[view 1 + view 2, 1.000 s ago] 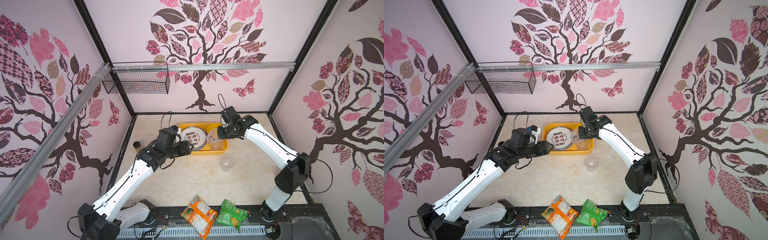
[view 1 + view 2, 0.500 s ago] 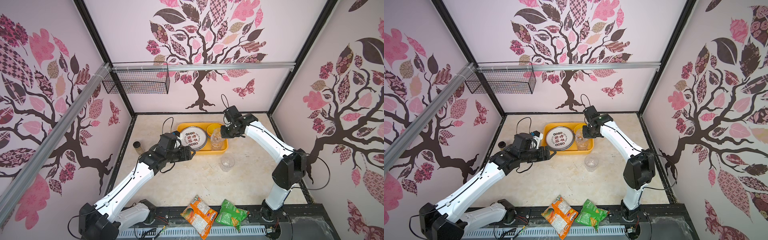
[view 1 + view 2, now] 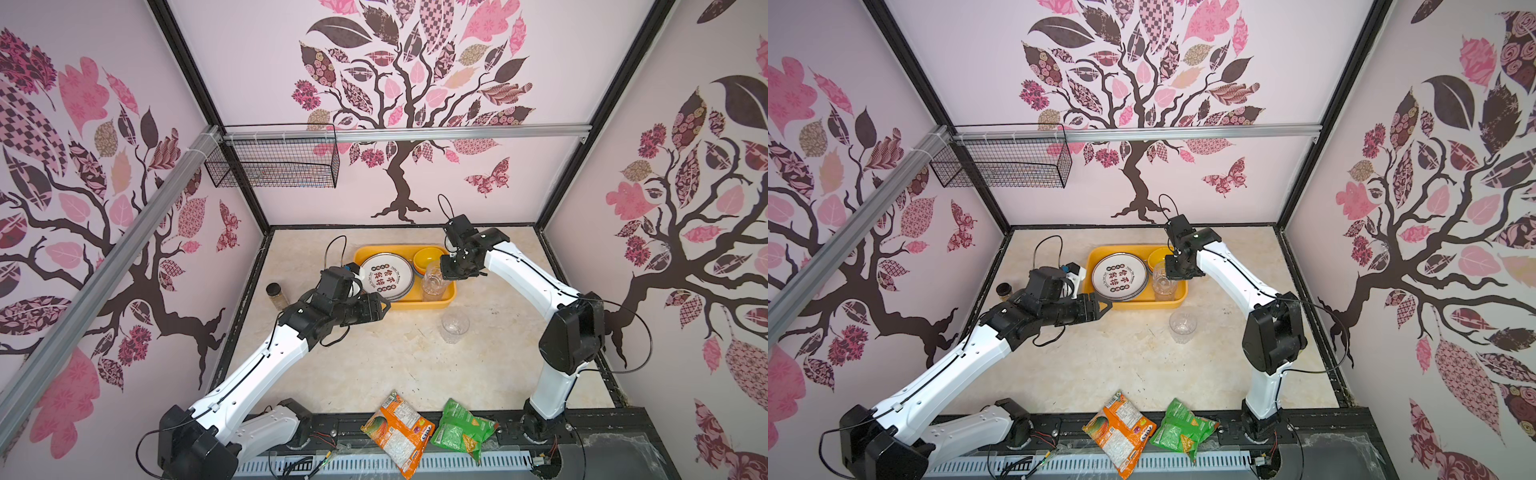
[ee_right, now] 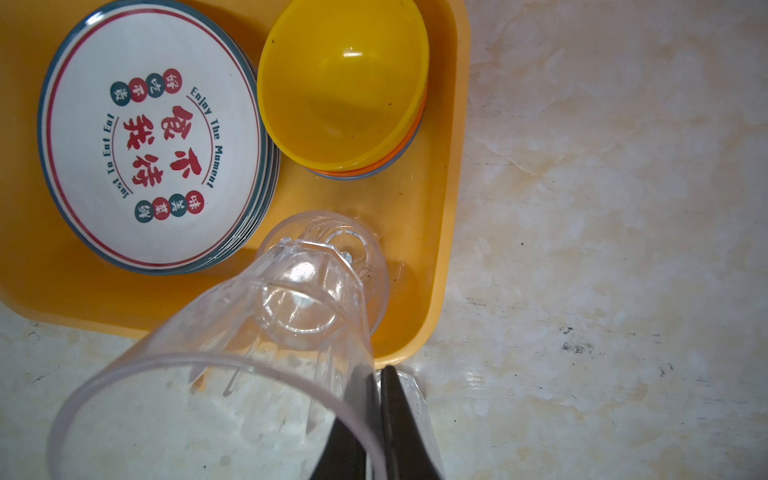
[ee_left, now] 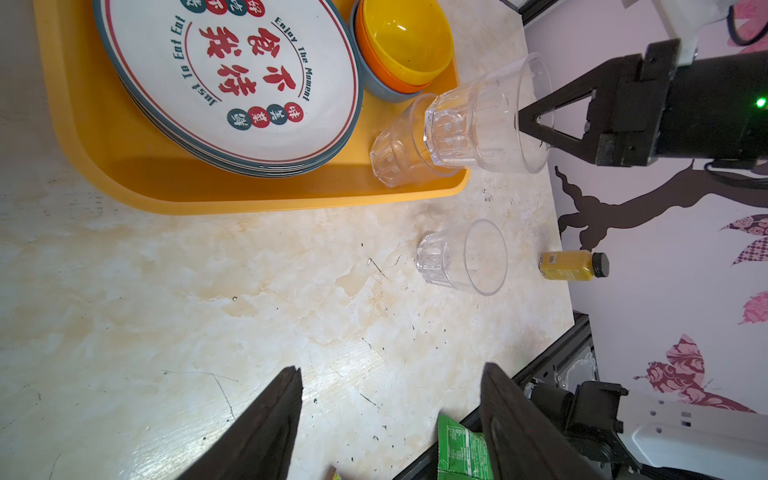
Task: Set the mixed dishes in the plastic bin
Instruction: 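Lower the cup onto the bin's cup with the right gripper while the left draws back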
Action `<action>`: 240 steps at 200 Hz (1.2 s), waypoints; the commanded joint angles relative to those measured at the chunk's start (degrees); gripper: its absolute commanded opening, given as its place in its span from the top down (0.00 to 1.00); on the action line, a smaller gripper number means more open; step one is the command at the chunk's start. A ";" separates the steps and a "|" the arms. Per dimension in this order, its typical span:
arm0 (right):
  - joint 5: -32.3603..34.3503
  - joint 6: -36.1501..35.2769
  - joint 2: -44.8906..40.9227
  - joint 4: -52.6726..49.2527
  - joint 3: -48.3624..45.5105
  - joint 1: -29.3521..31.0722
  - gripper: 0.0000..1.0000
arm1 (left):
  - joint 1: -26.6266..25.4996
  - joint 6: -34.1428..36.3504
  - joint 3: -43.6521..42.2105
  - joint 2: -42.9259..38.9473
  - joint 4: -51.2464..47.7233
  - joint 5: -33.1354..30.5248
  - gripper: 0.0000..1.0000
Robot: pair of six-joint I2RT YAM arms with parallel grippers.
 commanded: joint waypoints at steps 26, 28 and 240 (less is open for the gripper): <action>1.26 -0.26 2.84 -0.65 1.41 -0.54 0.98 | 0.33 0.22 -1.91 0.02 1.19 -0.41 0.30; 1.29 -0.26 2.98 -0.65 1.41 -0.53 0.98 | 0.28 0.23 -1.94 0.00 1.19 -0.41 0.30; 0.32 2.11 5.27 -1.65 3.87 -0.57 0.70 | 1.15 -0.90 -4.56 -2.04 2.42 -0.26 0.31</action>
